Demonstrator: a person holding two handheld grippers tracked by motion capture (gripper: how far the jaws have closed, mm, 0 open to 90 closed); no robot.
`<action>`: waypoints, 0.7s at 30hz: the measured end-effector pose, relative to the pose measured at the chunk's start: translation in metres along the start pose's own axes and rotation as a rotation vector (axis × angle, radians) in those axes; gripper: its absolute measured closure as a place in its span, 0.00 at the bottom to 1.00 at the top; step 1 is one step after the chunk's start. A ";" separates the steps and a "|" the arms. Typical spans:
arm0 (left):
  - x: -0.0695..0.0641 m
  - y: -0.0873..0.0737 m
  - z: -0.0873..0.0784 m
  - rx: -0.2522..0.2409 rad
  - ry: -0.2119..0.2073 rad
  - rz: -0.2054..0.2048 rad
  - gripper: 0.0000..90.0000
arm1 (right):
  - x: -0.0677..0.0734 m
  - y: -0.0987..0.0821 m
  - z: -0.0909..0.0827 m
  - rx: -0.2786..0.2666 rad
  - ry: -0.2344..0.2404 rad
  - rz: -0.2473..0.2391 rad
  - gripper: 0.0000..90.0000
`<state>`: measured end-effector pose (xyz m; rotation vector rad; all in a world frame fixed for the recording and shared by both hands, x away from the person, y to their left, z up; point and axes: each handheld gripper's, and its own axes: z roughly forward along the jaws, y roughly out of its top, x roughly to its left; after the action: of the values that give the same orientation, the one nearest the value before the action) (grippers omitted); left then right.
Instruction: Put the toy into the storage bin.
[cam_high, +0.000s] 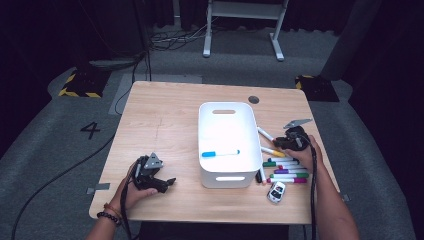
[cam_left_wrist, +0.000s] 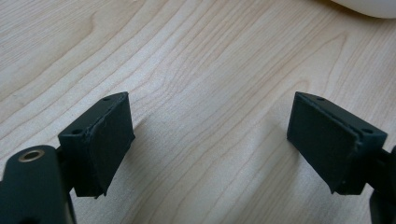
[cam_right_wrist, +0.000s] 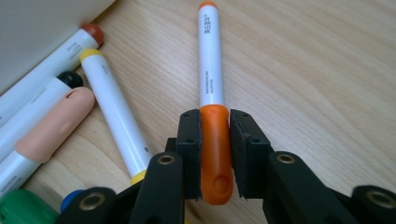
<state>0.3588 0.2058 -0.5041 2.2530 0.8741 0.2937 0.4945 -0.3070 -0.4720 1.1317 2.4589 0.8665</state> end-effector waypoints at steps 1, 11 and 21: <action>0.000 0.000 0.000 -0.001 0.001 0.000 0.16 | 0.000 0.000 -0.002 -0.005 -0.004 0.001 0.83; 0.000 0.000 0.000 0.000 0.000 0.000 0.16 | -0.003 -0.006 -0.022 -0.053 0.006 0.012 0.83; 0.000 0.000 0.000 0.000 -0.001 -0.001 0.16 | -0.007 -0.010 -0.049 -0.143 0.011 0.036 0.83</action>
<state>0.3588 0.2058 -0.5041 2.2525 0.8747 0.2926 0.4690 -0.3364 -0.4403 1.1269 2.3487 1.0435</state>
